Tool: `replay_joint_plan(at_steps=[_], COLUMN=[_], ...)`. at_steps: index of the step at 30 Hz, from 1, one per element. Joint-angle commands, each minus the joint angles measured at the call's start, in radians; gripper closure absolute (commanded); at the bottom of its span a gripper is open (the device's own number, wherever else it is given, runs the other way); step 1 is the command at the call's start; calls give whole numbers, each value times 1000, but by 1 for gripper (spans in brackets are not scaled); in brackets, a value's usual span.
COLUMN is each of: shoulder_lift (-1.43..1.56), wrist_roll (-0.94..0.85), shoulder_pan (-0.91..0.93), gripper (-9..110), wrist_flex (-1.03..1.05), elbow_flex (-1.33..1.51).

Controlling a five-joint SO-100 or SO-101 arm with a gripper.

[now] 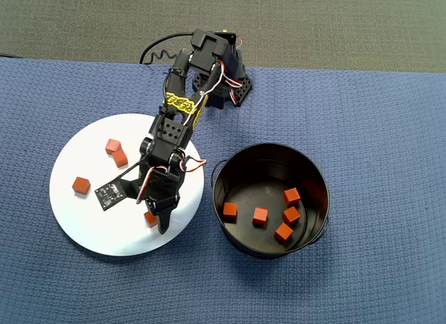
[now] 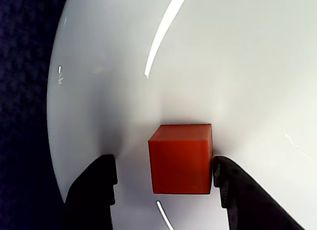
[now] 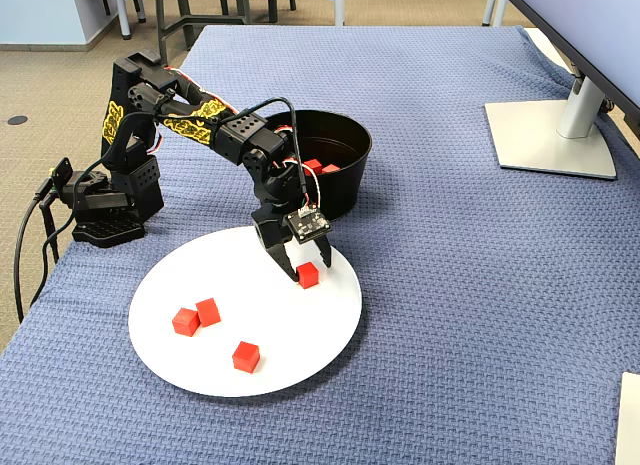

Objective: Pick up the red cubes from the white plate and place them in the black recipient

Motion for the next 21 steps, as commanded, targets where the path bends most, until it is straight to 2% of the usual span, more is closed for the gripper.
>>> replay_joint_plan(at_steps=[1, 3, 7, 13, 21], shoulder_lift=[20, 23, 31, 110, 571], wrist_roll=[-20, -20, 6, 94, 365], shoulder_pan=[-26, -26, -25, -6, 26], gripper=[87, 88, 101, 101, 102], wrist_flex=[-29, -35, -66, -46, 64], elbow_flex=[6, 12, 25, 15, 118])
